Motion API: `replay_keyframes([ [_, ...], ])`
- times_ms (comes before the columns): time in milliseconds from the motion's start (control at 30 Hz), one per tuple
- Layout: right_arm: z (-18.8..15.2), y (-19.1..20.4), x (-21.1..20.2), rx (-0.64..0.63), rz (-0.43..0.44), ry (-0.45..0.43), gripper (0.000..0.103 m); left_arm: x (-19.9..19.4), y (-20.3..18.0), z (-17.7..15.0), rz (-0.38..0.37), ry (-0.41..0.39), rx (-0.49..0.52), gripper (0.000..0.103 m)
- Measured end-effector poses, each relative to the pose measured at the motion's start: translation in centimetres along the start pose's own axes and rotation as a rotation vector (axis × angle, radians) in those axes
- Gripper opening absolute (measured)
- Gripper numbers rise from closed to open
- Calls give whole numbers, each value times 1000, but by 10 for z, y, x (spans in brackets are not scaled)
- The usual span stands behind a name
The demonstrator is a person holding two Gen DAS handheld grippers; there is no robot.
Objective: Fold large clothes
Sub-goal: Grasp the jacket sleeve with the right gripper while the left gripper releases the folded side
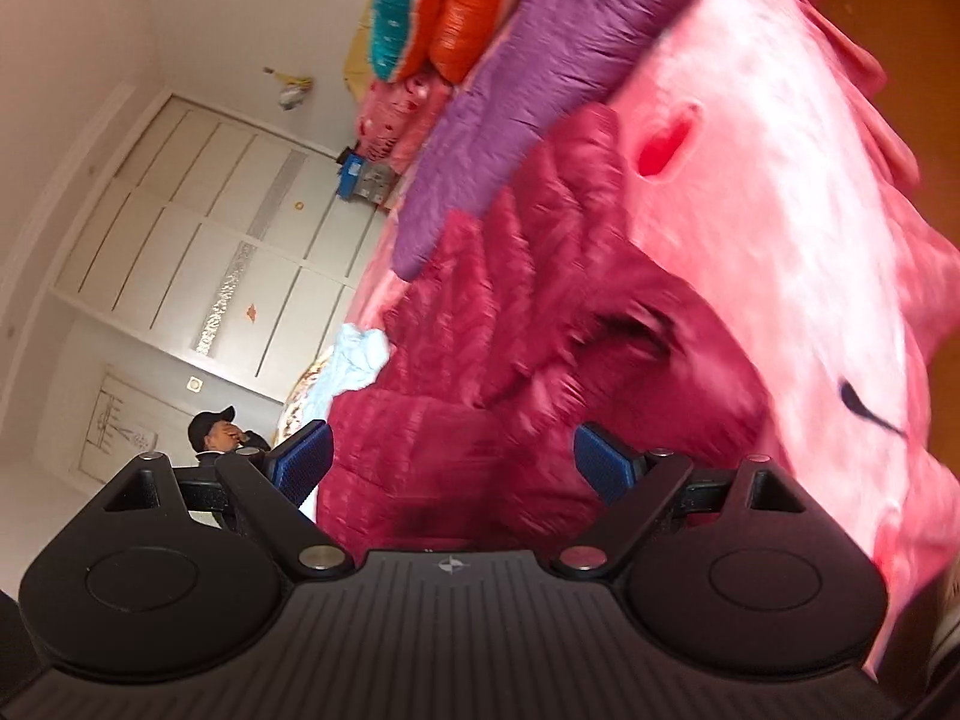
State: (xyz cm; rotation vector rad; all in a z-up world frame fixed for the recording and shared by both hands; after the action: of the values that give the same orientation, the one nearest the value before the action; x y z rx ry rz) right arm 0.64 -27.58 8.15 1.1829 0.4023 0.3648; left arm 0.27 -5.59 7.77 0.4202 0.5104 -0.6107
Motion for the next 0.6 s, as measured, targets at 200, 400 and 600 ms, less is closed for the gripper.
replay_keyframes([
  [200,-24,-4,-4,39,1,47,103,-2,42,-20,44,75,-129,102],
  [400,-50,3,17,-9,-48,109,103,1,53,-28,28,84,-180,102],
  [600,-61,-3,32,-40,-124,93,55,15,84,-47,40,146,-323,102],
])
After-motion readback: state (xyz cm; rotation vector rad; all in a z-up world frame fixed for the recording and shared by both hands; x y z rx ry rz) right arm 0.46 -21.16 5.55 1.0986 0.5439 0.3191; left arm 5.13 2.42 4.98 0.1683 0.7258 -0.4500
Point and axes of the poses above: each gripper's, at about its wrist camera, not at the fingertips, and x roughly the way its jaws point, y to its left, z to its top, the point moved 6 cm from there along x, roughly the way its jaws point, and after that the axes turned 15 degrees about z, right-handed, at the moved point
